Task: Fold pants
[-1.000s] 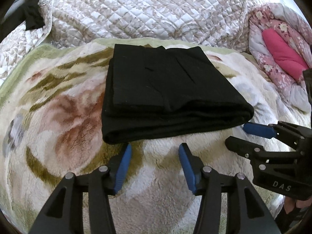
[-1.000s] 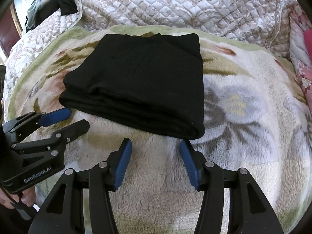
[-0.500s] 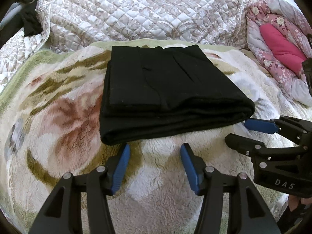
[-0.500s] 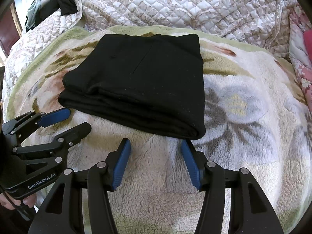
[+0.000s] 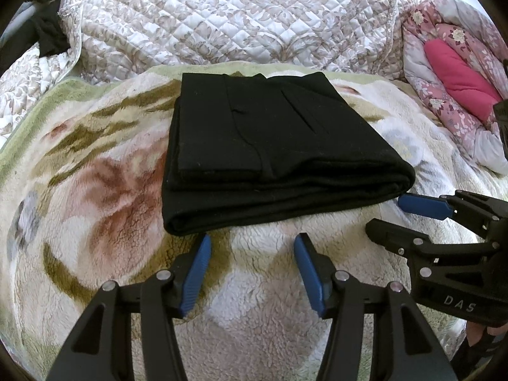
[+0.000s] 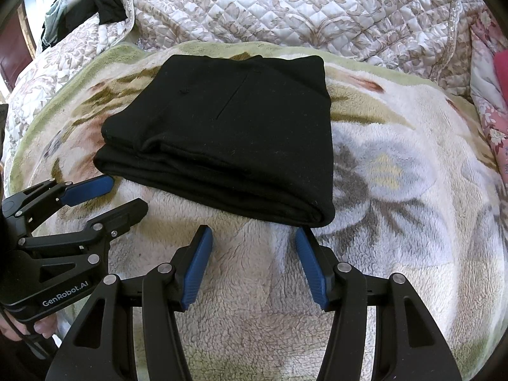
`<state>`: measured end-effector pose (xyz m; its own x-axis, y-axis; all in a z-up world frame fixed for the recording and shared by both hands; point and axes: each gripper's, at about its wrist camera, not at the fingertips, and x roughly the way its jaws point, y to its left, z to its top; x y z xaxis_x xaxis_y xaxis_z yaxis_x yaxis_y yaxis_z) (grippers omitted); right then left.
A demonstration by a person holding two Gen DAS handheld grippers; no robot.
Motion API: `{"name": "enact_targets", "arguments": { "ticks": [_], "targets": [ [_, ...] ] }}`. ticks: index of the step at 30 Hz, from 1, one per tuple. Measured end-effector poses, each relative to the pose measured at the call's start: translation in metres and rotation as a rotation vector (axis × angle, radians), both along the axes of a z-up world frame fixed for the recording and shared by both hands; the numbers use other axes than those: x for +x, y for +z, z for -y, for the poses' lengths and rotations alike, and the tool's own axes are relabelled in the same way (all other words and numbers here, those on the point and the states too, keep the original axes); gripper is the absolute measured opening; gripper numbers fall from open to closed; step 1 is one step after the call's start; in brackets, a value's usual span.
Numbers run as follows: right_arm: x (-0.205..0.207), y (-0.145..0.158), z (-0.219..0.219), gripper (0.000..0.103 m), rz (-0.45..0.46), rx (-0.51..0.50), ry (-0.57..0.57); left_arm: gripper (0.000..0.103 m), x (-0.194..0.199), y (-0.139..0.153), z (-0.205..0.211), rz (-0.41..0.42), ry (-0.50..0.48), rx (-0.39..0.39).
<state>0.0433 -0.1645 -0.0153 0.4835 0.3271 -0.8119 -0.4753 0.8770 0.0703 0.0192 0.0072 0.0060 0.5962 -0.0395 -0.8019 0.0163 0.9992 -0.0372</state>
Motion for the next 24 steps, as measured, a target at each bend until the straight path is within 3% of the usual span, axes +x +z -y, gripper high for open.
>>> {"name": "enact_targets", "arguments": {
  "ticks": [24],
  "targets": [
    [-0.0001, 0.0, 0.0, 0.056, 0.001, -0.001, -0.001, 0.059, 0.0011, -0.0003, -0.0022, -0.015, 0.013, -0.003]
  ]
}}
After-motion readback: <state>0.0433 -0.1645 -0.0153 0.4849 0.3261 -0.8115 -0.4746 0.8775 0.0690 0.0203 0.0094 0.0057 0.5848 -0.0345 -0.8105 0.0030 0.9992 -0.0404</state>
